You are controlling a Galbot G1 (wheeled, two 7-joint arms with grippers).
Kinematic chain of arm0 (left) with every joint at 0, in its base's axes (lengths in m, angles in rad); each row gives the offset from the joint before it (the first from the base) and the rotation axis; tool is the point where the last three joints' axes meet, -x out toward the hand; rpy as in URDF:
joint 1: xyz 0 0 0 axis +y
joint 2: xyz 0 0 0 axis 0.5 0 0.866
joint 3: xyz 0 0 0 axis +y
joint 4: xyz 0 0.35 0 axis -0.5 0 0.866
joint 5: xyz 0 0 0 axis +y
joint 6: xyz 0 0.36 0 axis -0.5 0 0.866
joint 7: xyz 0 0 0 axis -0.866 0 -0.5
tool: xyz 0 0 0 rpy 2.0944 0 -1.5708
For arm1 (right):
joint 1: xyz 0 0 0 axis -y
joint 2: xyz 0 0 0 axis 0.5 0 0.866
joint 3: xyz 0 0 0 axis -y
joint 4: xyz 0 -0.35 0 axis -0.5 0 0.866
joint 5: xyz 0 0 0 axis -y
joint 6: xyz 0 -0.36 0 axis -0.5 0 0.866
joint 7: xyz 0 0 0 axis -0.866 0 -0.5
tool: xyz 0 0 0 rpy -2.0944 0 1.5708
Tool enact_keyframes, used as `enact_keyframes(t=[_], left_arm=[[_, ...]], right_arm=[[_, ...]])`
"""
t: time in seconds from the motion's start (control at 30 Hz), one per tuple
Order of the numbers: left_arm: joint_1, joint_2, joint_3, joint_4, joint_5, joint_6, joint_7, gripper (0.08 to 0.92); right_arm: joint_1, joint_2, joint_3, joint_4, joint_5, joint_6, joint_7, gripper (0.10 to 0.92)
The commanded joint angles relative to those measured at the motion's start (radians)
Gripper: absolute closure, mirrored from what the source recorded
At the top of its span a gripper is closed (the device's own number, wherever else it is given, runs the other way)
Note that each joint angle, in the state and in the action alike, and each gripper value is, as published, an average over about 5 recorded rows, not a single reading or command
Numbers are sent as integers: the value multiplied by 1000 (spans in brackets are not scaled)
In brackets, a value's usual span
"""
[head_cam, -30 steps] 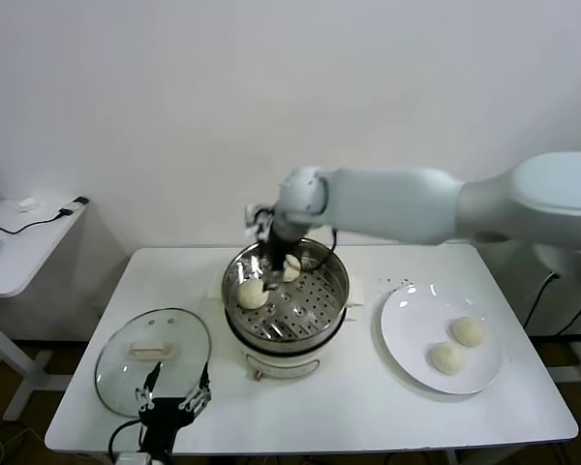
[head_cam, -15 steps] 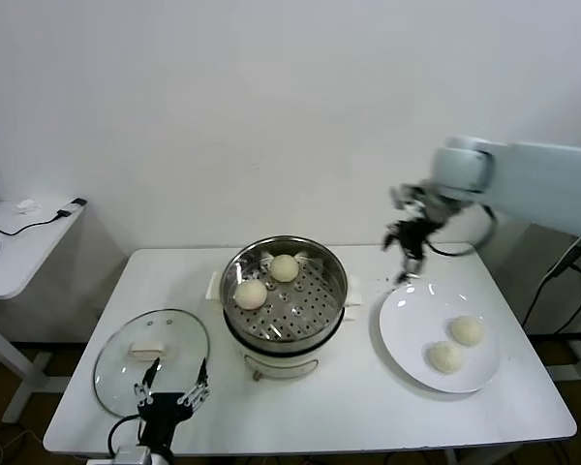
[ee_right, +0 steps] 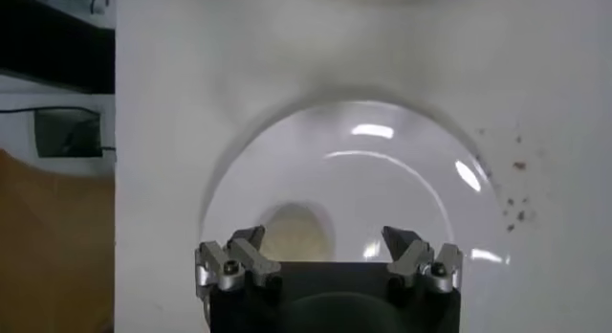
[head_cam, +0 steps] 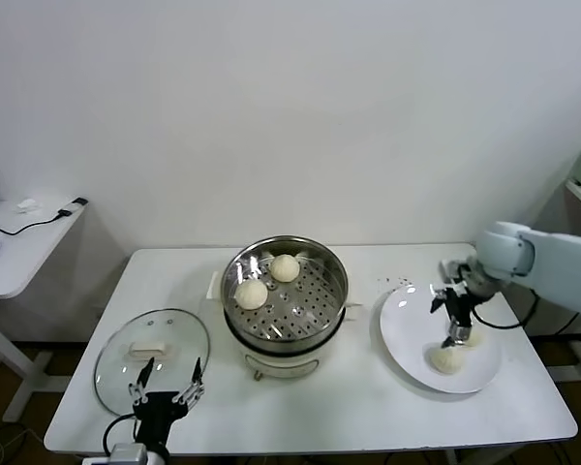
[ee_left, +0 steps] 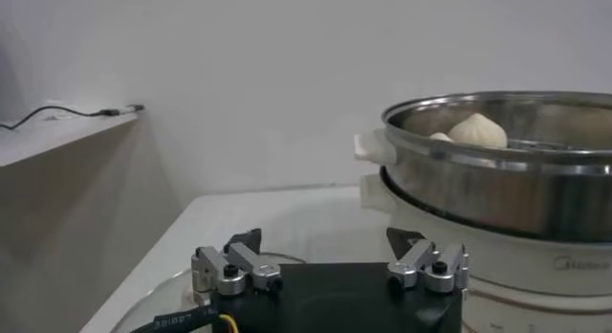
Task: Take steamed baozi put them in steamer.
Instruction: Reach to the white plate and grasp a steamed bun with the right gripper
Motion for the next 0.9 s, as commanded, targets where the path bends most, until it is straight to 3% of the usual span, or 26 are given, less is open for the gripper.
enact_keyframes(t=[0.03, 0.9], left_arm=[[-3, -2, 2, 3, 4, 1, 1, 177], [0, -1, 10, -7, 1, 4, 2, 177]], right_arm=[[-228, -46, 148, -41, -105, -10, 32, 203], [-283, -11, 242, -64, -135, -15, 64, 221]])
